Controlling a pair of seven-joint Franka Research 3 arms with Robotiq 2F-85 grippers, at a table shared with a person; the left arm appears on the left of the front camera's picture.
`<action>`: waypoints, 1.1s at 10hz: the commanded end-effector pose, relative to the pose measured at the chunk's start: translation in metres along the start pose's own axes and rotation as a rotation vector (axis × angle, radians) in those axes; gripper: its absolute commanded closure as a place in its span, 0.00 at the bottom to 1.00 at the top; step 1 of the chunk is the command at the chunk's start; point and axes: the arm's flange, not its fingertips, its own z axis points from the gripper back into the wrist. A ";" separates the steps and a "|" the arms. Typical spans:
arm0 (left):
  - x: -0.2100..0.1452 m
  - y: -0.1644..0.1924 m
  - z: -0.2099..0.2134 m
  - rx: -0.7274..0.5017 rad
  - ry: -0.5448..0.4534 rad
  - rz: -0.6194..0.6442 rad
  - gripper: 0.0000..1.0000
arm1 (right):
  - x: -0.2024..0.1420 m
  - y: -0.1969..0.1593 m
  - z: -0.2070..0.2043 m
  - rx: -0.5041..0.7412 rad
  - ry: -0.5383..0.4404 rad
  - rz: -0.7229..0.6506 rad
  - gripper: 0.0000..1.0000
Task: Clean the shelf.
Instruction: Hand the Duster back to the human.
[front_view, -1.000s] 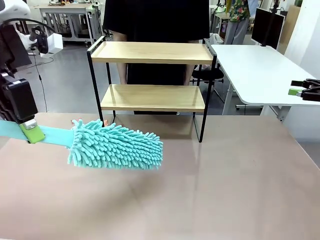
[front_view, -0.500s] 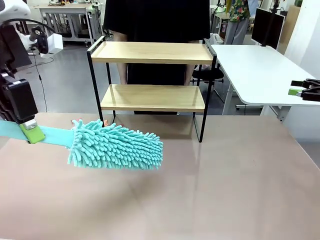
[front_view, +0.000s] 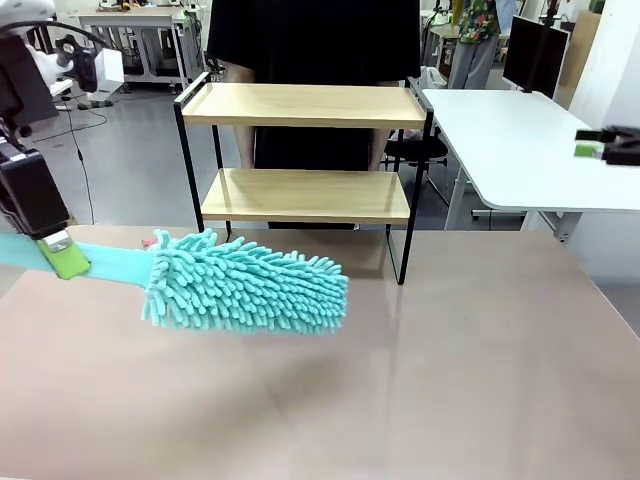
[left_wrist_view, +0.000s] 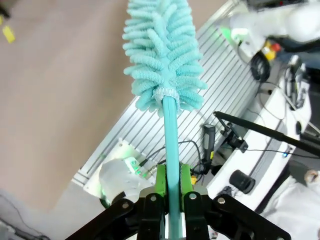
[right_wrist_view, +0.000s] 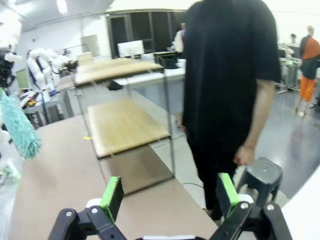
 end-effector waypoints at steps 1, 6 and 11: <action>0.008 0.000 -0.003 -0.066 -0.022 -0.149 0.87 | 0.038 0.040 -0.020 0.133 0.014 -0.049 0.00; 0.027 0.011 -0.037 -0.107 -0.183 -0.424 0.87 | 0.048 0.161 -0.079 0.419 -0.015 -0.115 0.00; 0.062 0.003 -0.072 -0.083 -0.237 -0.564 0.87 | 0.019 0.201 -0.105 0.485 0.002 -0.128 0.00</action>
